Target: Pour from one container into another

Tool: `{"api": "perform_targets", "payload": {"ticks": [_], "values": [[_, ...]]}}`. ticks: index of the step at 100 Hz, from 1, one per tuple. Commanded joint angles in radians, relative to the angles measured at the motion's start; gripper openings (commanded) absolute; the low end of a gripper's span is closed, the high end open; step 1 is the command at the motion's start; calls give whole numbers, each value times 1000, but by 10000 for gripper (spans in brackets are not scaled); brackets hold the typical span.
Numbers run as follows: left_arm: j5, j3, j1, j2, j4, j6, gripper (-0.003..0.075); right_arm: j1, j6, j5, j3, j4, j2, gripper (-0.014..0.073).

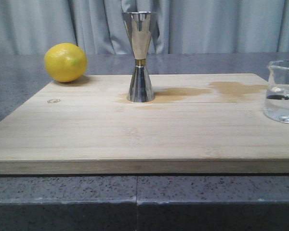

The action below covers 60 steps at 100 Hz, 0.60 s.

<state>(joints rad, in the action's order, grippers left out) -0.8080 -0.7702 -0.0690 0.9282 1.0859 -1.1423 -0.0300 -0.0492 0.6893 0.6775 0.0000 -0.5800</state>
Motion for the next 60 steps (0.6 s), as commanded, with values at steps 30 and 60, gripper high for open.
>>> {"api": "perform_targets", "payload": {"ticks": [30,60], "values": [[-137,-35,-8,188,340,-401,451,-2,-3,-66,35,12,-11,552],[-253,-35,-8,309,453,-616,451,-2,-3,-66,35,15,-11,552]]}}
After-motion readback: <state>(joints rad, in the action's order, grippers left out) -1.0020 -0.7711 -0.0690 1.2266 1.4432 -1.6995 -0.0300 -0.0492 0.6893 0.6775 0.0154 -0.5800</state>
